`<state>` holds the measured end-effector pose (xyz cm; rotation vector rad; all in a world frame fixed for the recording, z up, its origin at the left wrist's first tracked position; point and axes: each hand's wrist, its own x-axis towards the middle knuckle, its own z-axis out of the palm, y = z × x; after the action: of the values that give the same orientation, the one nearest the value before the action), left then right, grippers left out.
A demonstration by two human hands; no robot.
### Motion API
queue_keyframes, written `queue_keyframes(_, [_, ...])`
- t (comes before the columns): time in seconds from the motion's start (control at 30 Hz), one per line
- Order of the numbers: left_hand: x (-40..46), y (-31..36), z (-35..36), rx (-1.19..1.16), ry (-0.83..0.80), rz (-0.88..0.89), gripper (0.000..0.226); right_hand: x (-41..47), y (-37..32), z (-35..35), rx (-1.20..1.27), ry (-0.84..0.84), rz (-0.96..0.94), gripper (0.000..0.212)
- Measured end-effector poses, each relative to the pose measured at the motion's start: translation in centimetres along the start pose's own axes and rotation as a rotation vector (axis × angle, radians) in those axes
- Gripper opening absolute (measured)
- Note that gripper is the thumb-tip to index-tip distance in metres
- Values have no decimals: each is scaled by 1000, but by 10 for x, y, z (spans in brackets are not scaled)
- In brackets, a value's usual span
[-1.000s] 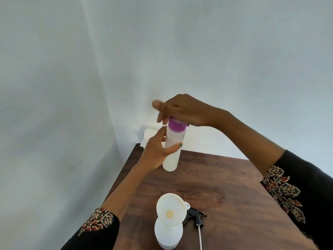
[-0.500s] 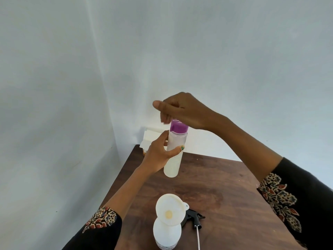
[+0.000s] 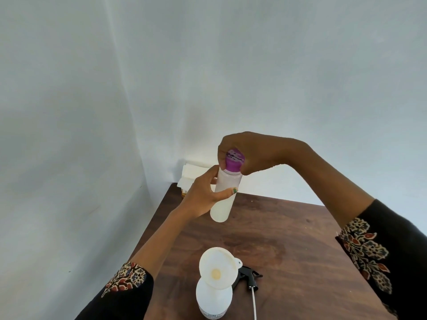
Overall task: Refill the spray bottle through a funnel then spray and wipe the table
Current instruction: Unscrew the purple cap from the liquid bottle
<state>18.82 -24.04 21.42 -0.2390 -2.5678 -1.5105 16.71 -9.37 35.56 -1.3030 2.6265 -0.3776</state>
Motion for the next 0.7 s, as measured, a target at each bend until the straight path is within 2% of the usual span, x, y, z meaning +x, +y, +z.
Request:
queue_keyframes(0.07, [1, 3, -1, -13, -21, 8, 58, -1, 4, -3, 42, -10, -44, 37])
queue_keyframes(0.17, [2, 3, 0, -30, -50, 19, 57, 0, 9, -5, 269, -22, -42, 28])
queue_keyframes(0.23, [2, 1, 3, -26, -52, 18, 55, 3, 11, -2, 344, 77, 20, 13])
queue_keyframes(0.3, [3, -1, 5, -42, -53, 13, 54, 8, 13, 4, 97, 164, 161, 33])
queue_keyframes(0.37, [3, -2, 5, -63, -67, 24, 54, 10, 16, 12, -202, 113, 291, 50])
queue_keyframes(0.43, [4, -6, 6, -52, -83, 34, 58, 9, 16, 19, -253, 113, 270, 44])
queue_keyframes(0.53, [6, -12, 6, -31, -71, 0, 59, 1, 14, 12, -131, 201, 123, 26])
queue_keyframes(0.63, [4, -15, 6, -56, -62, -13, 57, -12, 15, 11, 93, 333, 19, 30])
queue_keyframes(0.7, [2, -18, 4, -65, -56, -12, 56, -23, 25, 28, 314, 457, 70, 34])
